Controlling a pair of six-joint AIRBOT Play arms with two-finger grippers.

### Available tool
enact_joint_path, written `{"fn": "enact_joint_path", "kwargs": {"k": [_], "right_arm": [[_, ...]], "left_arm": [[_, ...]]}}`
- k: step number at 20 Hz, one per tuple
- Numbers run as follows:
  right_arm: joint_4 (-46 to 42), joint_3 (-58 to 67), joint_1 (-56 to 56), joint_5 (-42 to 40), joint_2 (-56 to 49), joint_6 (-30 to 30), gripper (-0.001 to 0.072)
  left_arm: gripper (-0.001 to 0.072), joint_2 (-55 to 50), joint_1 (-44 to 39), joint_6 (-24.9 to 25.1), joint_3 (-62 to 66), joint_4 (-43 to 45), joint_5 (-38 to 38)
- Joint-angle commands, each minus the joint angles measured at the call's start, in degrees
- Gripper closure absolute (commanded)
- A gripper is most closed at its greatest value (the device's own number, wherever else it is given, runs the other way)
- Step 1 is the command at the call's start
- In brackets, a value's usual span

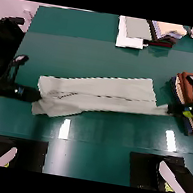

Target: Fold the shirts.

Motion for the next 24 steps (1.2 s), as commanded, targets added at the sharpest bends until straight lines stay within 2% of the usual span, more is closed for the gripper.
{"fn": "enact_joint_path", "kwargs": {"k": [1, 4, 8, 9, 10, 11, 12, 13, 16, 17, 18, 19, 20, 21, 24], "right_arm": [[-0.44, 9.2, 4.2, -3.98, -12.48, 1.88, 0.0693], [-0.28, 16.74, 6.14, -4.33, -22.58, 2.62, 0.0693], [5.68, 24.37, 6.43, -4.17, -31.39, 2.56, 0.0691], [6.56, 26.23, 6.43, -4.15, -33.07, 2.43, 0.0688], [7.69, 27.89, 6.4, -4.15, -34.38, 1.84, 0.0597], [8.52, 29.64, 6.4, -4.17, -35.54, 1.49, 0.0385], [8.63, 31.21, 6.4, -4.13, -36.35, 1.46, 0.029], [8.68, 32.61, 6.23, -3.93, -36.83, 1.03, 0.0253], [9.44, 33.73, 4.0, -1.2, -36.85, -3.5, 0.0253], [10.95, 32.87, 2.1, 0.35, -36.85, -5.03, 0.0253], [12.83, 31.58, 0.09, 1.31, -36.85, -6.71, 0.0253], [14.78, 29.75, -2.36, 1.36, -36.85, -7.56, 0.0253], [16.28, 27.87, -4.98, 0.85, -36.85, -7.96, 0.0214], [17.97, 25.57, -7.93, 0.24, -36.89, -8.31, 0.0113], [24.74, 19.65, -14.69, -0.46, -39.34, -10.69, 0.0106]], "left_arm": [[0.0685, -11.41, 0.07, 2.23, 5.92, 4.0, 9.29], [0.0684, -20.02, 0.07, 3.58, 9.88, 4.28, 14.36], [0.0682, -25.31, 0.07, 3.54, 11.39, 4.26, 18.25], [0.0637, -25.49, 0.07, 3.56, 11.39, 4.24, 17.94], [0.036, -25.4, 0.07, 3.48, 11.41, 4.22, 17.79], [0.0168, -25.29, 0.07, 3.06, 11.43, 4.17, 17.57], [0.0161, -25.09, 0.07, 3.08, 11.69, 4.17, 16.81], [0.0162, -25.05, 0.07, 3.08, 12.39, 4.15, 15.56], [0.0165, -25.05, 0.04, 3.06, 14.71, 2.73, 11.21], [0.0326, -25.05, 0.04, 3.08, 14.95, 1.29, 10.43], [0.0584, -25.07, 0.04, 3.15, 14.97, -0.33, 9.92], [0.0685, -25.07, 0.04, 3.13, 14.97, -2.05, 9.9], [0.0684, -25.07, 0.04, 3.13, 14.97, -4.2, 10.05], [0.0684, -25.09, 0.04, 3.13, 14.95, -6.69, 10.45], [0.0685, -25.11, -1.81, 3.1, 14.69, -11.93, 13.46]]}}
